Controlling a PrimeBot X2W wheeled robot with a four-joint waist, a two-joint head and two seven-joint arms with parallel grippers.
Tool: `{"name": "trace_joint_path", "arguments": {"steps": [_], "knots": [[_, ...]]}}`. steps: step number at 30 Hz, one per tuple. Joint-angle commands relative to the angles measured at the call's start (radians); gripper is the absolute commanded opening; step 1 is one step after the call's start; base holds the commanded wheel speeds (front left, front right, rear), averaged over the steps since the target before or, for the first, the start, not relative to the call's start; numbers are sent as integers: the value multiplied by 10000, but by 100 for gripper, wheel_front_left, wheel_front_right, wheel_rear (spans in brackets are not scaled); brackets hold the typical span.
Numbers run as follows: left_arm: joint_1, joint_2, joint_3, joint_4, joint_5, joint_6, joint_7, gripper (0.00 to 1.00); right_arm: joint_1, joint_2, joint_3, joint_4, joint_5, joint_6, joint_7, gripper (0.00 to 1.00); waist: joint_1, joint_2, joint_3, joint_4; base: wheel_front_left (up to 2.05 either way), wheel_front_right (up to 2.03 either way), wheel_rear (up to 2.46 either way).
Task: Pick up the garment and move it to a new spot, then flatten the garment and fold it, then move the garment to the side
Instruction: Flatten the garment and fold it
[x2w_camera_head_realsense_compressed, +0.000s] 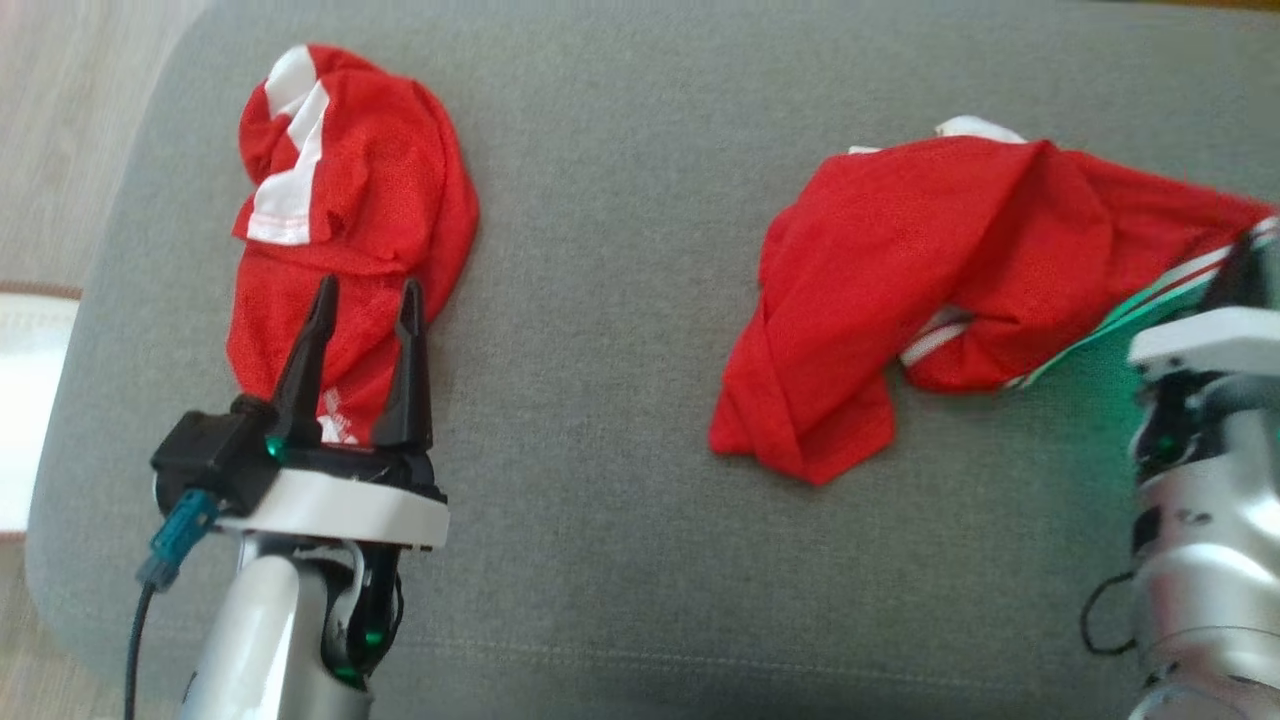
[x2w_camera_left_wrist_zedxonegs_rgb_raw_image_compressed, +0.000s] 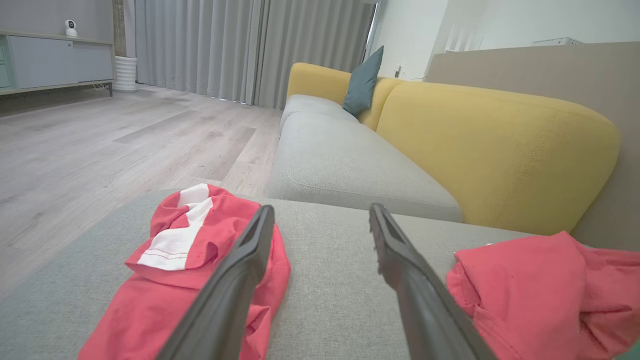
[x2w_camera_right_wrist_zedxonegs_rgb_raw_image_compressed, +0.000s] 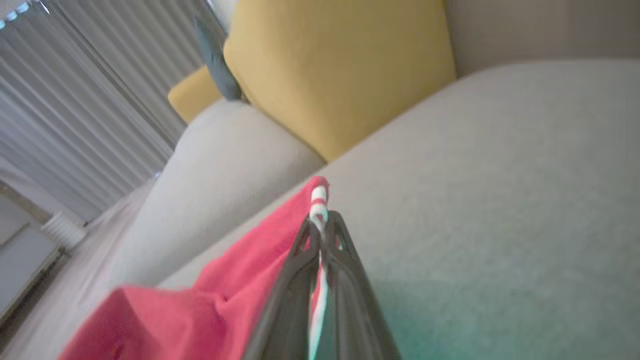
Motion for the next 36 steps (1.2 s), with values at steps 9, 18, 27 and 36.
{"name": "trace_joint_path", "arguments": {"steps": [9, 18, 27, 36], "knots": [[322, 48, 336, -392, -214, 178, -51, 100, -453, -24, -1165, -3158, -1288, 77, -61, 0, 0, 0, -1193, -453, 0, 0, 0], [756, 47, -88, -516, -583, 432, -51, 100, -1407, -24, -791, -6341, -2373, 77, 1256, 0, 0, 0, -1809, -213, 0, 0, 0], [848, 47, -318, -560, -786, 497, -51, 100, -401, -24, 2019, -7786, -741, 77, 2828, 0, 0, 0, -1785, 436, 0, 0, 0], [609, 47, -725, -456, -950, 538, -51, 100, 890, -24, 6233, -4858, 2194, 77, 1412, 0, 0, 0, -1481, 1152, 0, 0, 0]]}}
